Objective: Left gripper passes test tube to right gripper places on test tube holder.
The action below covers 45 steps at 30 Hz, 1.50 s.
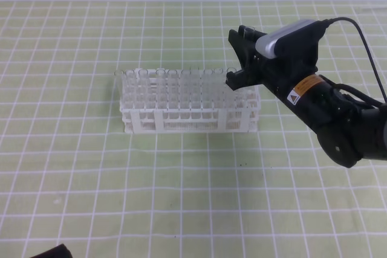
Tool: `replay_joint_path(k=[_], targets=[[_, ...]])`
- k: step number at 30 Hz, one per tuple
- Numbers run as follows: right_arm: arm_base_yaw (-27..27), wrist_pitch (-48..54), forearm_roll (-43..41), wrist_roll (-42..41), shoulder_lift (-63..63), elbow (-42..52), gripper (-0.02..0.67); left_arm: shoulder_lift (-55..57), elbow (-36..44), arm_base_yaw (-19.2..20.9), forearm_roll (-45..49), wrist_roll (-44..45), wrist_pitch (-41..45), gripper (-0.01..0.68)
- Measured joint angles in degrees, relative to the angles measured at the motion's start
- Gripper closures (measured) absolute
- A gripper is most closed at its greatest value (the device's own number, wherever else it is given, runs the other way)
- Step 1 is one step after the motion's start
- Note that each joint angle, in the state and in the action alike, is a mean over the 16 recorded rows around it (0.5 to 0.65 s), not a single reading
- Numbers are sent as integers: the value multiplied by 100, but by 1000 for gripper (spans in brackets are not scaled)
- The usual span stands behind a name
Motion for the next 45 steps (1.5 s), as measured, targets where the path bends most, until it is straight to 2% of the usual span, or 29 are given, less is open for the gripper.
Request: replay_joint_path(k=[45], targets=[[0, 152, -100, 33, 124, 0, 629, 19, 50, 1, 9, 0, 6, 673]])
